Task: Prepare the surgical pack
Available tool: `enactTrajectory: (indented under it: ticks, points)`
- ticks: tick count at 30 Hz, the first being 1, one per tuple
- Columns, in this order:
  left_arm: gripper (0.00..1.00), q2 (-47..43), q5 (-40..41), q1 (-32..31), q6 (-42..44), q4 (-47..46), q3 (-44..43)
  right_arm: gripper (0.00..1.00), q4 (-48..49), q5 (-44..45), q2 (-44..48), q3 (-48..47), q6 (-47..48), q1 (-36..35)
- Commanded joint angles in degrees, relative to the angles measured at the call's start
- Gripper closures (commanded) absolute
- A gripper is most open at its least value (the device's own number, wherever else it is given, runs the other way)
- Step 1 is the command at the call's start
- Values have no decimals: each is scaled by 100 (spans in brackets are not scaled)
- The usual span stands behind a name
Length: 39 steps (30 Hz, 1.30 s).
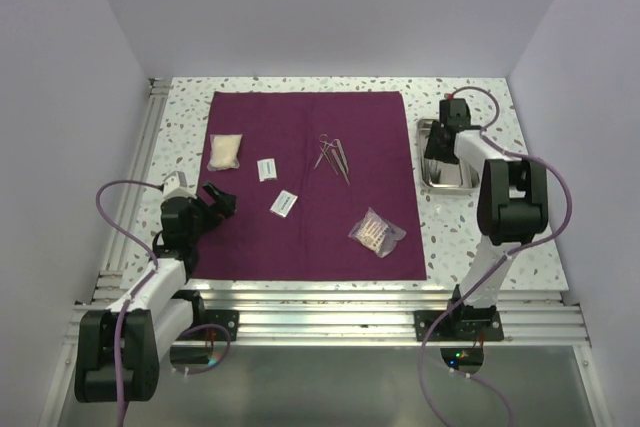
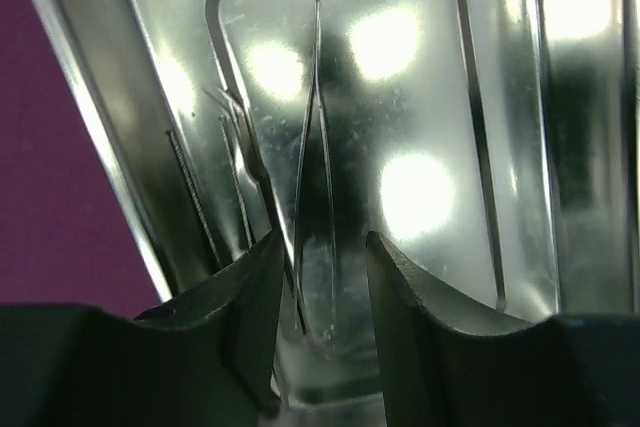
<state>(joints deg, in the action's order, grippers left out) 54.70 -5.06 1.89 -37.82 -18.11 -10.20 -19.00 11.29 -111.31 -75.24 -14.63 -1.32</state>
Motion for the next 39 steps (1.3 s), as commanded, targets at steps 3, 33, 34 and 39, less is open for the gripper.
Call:
enactTrajectory:
  ticks: [3, 33, 34, 39]
  points:
    - [0, 59, -162, 48, 161, -298, -158, 50, 204, 347, 1373, 132, 285, -508]
    - [0, 103, -250, 48, 232, -281, -193, 60, -710, 303, -690, -1309, 1120, -3533]
    - [0, 111, -241, 48, 232, -281, -193, 60, -719, 330, -699, -1300, 1138, -3542]
    - [0, 94, -250, 48, 231, -272, -193, 62, -754, 532, -770, -1247, 1164, -3550]
